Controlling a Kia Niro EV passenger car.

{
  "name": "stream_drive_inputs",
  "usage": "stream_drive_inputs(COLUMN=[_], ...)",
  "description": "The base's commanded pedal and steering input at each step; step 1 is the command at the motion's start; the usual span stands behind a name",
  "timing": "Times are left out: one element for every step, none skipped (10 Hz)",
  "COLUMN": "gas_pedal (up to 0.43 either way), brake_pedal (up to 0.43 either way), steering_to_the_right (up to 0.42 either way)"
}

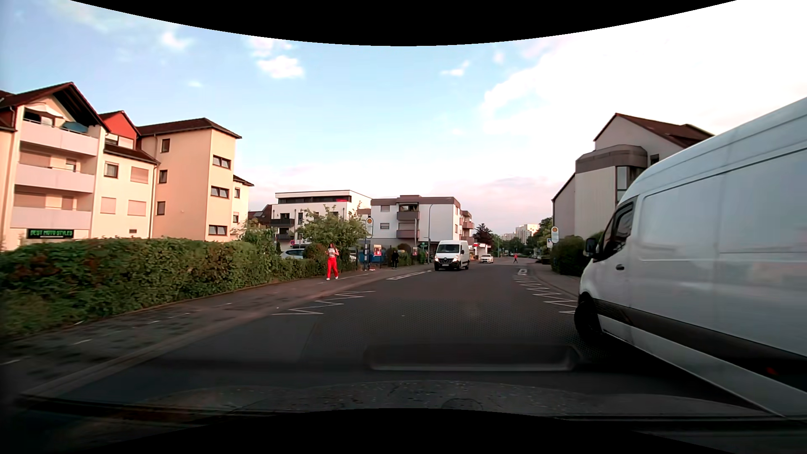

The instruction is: Follow the waypoints while adhering to traffic rules and regulations

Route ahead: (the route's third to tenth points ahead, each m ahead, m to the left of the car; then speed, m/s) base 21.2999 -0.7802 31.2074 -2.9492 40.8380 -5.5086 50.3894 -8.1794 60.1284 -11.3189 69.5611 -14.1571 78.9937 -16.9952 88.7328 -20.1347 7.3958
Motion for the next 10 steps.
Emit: stream_drive_inputs(gas_pedal=[0.008,0.008,0.008,0.008,0.008,0.02,0.02,0.02,0.02,0.02], brake_pedal=[0.0,0.0,0.0,0.0,0.0,0.0,0.0,0.0,0.0,0.0], steering_to_the_right=[0.062,0.067,0.07,0.071,0.074,0.077,0.079,0.08,0.08,0.08])
